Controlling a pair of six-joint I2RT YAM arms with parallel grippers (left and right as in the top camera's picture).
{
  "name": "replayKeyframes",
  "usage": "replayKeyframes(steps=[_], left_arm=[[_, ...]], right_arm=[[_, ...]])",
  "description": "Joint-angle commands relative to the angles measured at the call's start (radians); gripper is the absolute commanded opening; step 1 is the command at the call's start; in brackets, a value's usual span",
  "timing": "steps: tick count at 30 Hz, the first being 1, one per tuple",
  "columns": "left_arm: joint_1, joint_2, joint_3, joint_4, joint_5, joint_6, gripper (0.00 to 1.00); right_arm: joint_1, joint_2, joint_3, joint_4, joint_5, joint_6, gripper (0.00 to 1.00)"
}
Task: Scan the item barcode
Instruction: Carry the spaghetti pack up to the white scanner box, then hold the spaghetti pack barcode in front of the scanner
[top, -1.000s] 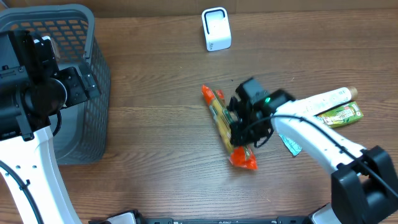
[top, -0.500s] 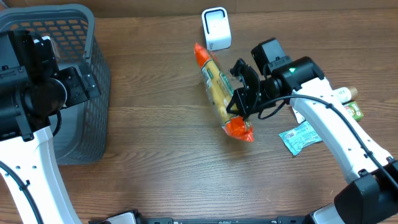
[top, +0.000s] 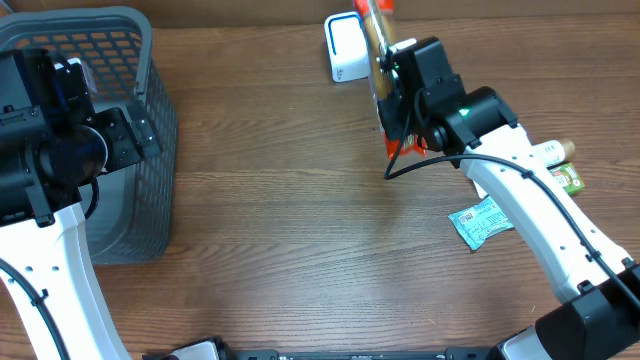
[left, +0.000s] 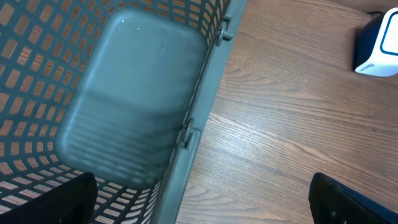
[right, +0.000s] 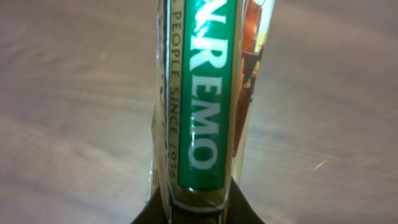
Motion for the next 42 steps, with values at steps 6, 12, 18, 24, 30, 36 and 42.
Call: replayKeyframes(steps=[6,12,18,24,30,36,42], left_arm=[[0.000,0.004,0.000,0.004,0.005,-0.007,1.00],[0.000,0.004,0.000,0.004,0.005,-0.007,1.00],[0.000,0.004,0.000,0.004,0.005,-0.007,1.00],[0.000,0.004,0.000,0.004,0.005,-0.007,1.00],[0.000,0.004,0.000,0.004,0.005,-0.007,1.00],[0.000,0.004,0.000,0.004,0.005,-0.007,1.00],[0.000,0.004,0.000,0.004,0.005,-0.007,1.00]], right_arm=[[0.037,0.040,0.052,0.191,0.306,-0.327,0.04],[0.037,0.112,0.053,0.286,0.380,-0.431,0.04],[0.037,0.174,0.053,0.442,0.455,-0.513,0.04],[0.035,0.262,0.053,0.613,0.547,-0.699,0.04],[0.035,0.348,0.053,0.645,0.570,-0.741,0.04],[0.034,0.380,0.053,0.645,0.571,-0.742,0.04],[0.001,0.397,0.053,0.713,0.570,-0.742,0.04]])
